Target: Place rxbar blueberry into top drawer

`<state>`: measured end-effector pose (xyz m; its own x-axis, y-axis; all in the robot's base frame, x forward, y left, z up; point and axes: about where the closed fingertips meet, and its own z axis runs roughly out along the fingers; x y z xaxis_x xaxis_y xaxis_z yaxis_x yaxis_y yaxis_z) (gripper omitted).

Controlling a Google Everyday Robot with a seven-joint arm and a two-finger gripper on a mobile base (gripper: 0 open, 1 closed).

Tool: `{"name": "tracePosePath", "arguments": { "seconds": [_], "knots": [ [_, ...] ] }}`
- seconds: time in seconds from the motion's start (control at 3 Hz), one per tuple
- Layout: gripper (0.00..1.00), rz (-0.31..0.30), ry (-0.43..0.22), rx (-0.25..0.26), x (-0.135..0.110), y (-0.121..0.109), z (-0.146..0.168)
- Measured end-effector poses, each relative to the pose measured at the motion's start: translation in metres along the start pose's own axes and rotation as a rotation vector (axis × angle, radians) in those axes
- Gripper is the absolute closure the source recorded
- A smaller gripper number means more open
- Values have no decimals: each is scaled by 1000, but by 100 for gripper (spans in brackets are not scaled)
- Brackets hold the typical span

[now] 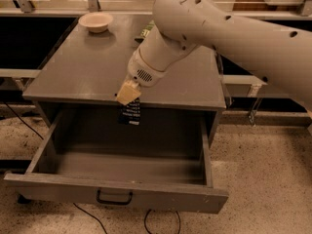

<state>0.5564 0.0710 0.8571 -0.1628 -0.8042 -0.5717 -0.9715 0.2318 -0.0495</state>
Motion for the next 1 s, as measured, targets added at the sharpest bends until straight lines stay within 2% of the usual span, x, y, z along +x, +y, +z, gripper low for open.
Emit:
{"name": "tracePosePath", "arguments": {
  "seconds": [0.33,0.67,1.0],
  "knots": [
    [100,4,-3,-5,1,0,3],
    [100,-22,-2,42,1,16,-18],
    [100,-19,-12,97,10,28,-32]
  ]
}}
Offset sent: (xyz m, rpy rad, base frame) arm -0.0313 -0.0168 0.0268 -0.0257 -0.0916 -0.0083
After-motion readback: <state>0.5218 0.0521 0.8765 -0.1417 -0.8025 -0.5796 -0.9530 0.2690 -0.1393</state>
